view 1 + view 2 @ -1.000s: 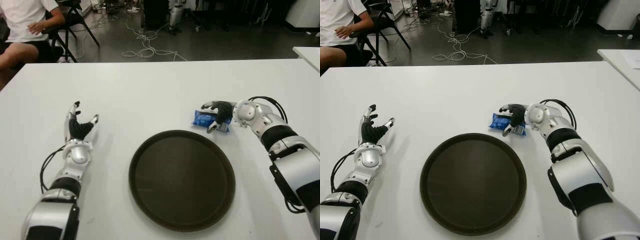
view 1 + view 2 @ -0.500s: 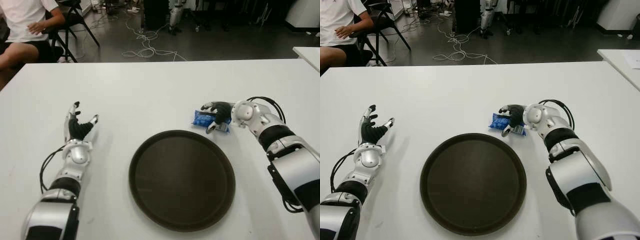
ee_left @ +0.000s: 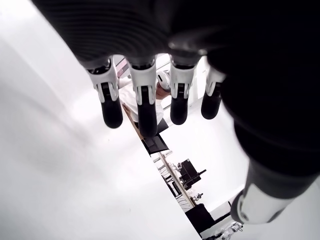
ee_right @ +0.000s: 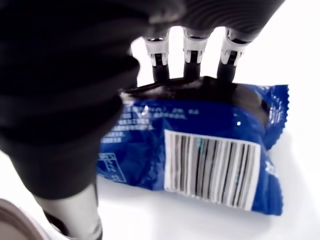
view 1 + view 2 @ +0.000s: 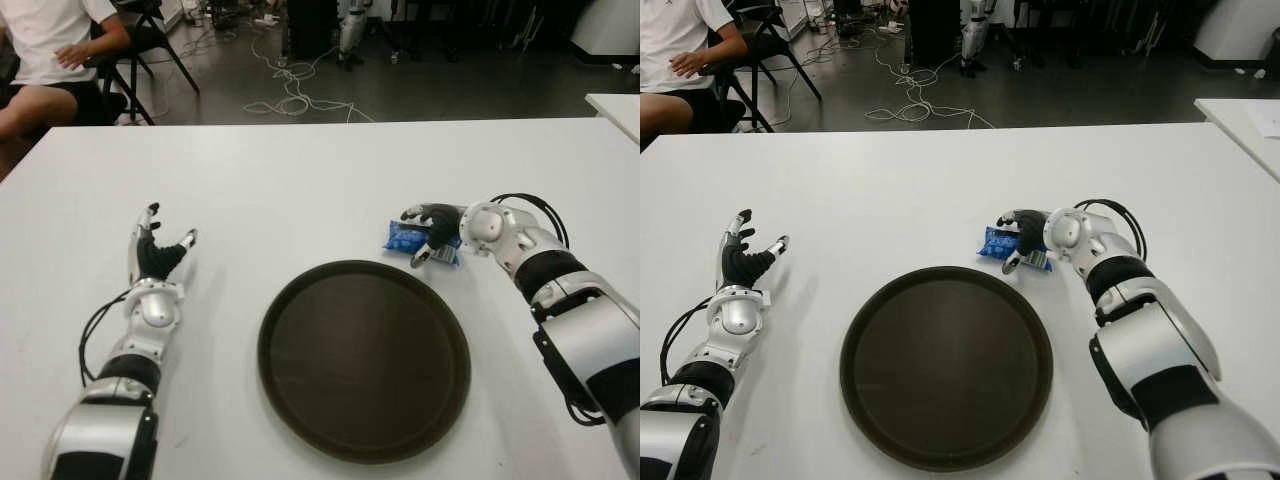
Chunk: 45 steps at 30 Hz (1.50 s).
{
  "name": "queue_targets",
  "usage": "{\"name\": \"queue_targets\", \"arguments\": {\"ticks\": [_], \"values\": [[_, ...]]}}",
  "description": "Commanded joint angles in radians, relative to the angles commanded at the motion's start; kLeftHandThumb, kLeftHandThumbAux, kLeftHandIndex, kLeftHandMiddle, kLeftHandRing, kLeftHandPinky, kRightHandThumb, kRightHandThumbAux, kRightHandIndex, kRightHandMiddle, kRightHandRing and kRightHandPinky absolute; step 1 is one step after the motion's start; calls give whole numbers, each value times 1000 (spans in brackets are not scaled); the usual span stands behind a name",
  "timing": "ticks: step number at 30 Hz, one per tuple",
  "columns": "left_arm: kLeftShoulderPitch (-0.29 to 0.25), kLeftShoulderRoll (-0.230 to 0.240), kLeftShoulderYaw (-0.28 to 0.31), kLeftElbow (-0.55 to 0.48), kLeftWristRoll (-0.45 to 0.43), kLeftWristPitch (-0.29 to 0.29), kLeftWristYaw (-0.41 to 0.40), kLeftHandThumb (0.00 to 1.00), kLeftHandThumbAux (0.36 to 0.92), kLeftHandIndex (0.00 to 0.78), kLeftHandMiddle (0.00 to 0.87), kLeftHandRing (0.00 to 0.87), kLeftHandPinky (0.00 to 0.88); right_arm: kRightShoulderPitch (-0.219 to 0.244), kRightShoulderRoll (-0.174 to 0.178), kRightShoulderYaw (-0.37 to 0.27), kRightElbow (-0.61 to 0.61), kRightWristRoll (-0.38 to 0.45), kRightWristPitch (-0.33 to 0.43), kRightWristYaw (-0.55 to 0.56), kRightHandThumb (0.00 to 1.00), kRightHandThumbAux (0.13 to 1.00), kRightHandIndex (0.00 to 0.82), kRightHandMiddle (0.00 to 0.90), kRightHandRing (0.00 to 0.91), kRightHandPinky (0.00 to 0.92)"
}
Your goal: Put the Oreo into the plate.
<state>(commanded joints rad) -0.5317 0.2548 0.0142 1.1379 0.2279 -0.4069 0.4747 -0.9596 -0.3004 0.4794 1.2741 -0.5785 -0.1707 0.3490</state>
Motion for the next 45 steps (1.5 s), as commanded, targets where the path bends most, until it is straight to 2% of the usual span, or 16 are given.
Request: {"name": "queue_targets", "arguments": {"ticks": [6, 12, 24, 31, 45], "values": [[-1, 0, 4, 2, -1, 0, 0, 225, 704, 66, 121, 132, 152, 2, 1, 16, 13, -27, 28, -29, 0, 851, 53, 56, 38, 0], [1, 3, -2, 2, 9, -3, 6, 216, 700, 68, 124, 144, 174, 14, -3, 15, 21, -24, 25, -51, 0, 851, 57, 58, 40, 0], [4, 8, -5, 2, 18, -21, 16, 279, 719, 82, 142, 164, 219, 16, -12, 40, 30, -58, 52, -84, 0, 827, 66, 77, 52, 0], [4, 5, 5, 2, 3, -22, -6, 252, 714, 75, 132, 144, 163, 20, -16, 40, 30, -58, 67, -77, 0, 835, 64, 74, 47, 0], [3, 9, -4, 6, 18, -15, 9, 235, 706, 75, 128, 148, 178, 19, -12, 46, 33, -61, 76, -44, 0, 838, 65, 69, 42, 0]]}}
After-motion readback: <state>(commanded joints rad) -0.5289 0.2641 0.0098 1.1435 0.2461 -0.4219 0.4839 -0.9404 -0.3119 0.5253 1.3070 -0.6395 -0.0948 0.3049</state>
